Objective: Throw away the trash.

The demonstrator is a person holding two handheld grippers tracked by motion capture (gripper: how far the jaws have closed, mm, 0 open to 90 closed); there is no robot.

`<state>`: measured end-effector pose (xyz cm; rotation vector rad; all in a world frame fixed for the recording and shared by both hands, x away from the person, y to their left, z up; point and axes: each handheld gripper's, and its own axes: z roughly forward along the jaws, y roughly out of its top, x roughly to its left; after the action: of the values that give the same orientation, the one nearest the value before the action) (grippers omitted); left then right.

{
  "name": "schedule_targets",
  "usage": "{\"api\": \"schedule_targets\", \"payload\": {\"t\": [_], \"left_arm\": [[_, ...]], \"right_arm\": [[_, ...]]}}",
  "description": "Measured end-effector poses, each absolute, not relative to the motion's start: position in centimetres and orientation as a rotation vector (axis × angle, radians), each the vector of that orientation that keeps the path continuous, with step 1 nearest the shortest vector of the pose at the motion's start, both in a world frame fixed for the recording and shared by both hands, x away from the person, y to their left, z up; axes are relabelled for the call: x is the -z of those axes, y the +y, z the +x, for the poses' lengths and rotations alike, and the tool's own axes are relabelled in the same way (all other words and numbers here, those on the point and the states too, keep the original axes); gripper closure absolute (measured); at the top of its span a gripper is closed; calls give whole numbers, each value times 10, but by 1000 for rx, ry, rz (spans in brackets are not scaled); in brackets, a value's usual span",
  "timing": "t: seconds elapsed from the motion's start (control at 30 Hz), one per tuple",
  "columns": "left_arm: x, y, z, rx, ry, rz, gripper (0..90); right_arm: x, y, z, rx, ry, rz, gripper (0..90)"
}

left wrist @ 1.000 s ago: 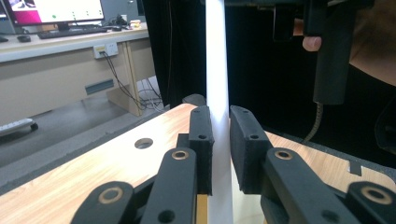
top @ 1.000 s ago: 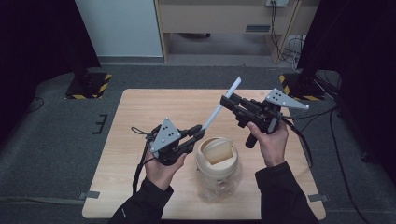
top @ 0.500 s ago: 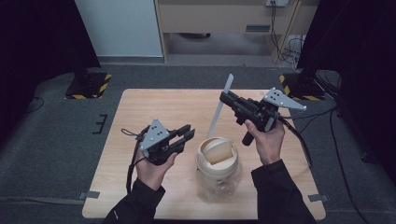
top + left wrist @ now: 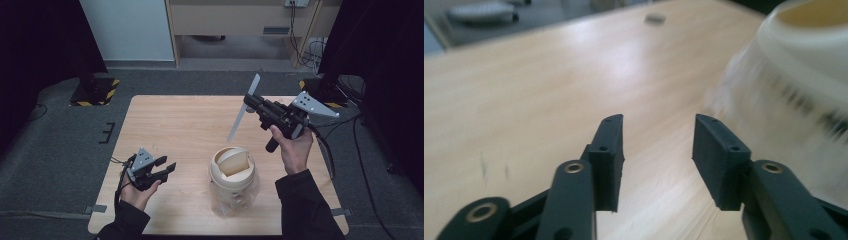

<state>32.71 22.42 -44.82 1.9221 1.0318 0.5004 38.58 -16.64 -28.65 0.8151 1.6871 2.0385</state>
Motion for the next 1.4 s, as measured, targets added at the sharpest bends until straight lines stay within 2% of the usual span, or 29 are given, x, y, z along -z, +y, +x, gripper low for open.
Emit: {"api": "schedule_targets", "payload": {"t": [0.23,0.47,1.17,1.3,1.4], "left_arm": [[469,238,332,-476,1137,1944,444],[474,242,336,-471,1162,1943,382],[486,249,343,-427,1218,1954,360],[488,251,344,-414,1220,1961,362],[489,252,345,-410,1225,1967,360]], "right_arm": [[305,-166,387,-2010,1743,850,809],[319,-168,389,-1989,1799,877,807],[372,-173,394,-1836,2005,983,785],[376,-175,393,-1811,2037,992,744],[375,-178,391,-1787,2037,988,672]]}}
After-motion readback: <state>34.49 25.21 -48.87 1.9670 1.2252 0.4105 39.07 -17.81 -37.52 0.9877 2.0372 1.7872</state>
